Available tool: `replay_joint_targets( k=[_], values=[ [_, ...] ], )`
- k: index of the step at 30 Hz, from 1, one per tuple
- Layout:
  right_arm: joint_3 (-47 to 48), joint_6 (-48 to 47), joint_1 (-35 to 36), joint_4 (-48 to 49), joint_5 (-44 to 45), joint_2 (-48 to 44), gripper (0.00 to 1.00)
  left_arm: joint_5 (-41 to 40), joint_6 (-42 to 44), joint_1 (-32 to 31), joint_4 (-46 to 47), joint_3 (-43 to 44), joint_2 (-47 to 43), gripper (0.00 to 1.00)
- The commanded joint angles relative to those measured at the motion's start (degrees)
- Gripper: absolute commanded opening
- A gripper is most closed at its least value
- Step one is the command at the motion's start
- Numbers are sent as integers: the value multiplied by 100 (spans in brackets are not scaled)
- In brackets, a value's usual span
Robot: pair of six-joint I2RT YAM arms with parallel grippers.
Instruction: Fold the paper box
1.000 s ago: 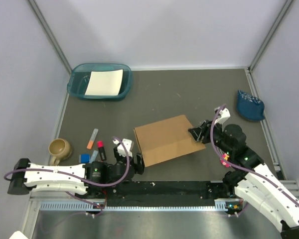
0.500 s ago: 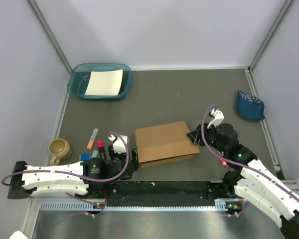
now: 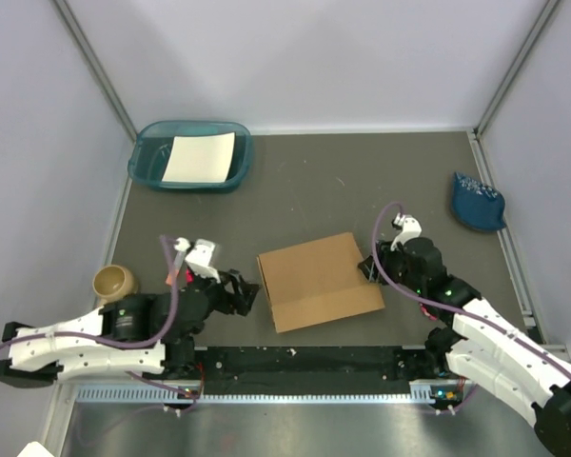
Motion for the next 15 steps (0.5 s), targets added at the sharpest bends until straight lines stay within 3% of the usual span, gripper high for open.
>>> replay_joint_targets(
  k=[1,5,10,14,15],
  values=[
    [-155,-26,57,179,62,98,49,-652,153,26,838,-333,-811,82],
    [-173,-17,66,206,62,186,49,-477,32,96,1929,-1255,-727,85],
    [19,0,57,-22,88,55,49,348,-690,544,2608,-1679,598,90],
    [161,-52,57,-154,97,-7,50,61,-1356,606,2548,-1662,1102,89],
    [169,-52,57,-180,97,1,50,8,-1411,607,2461,-1662,1138,84]
  ],
)
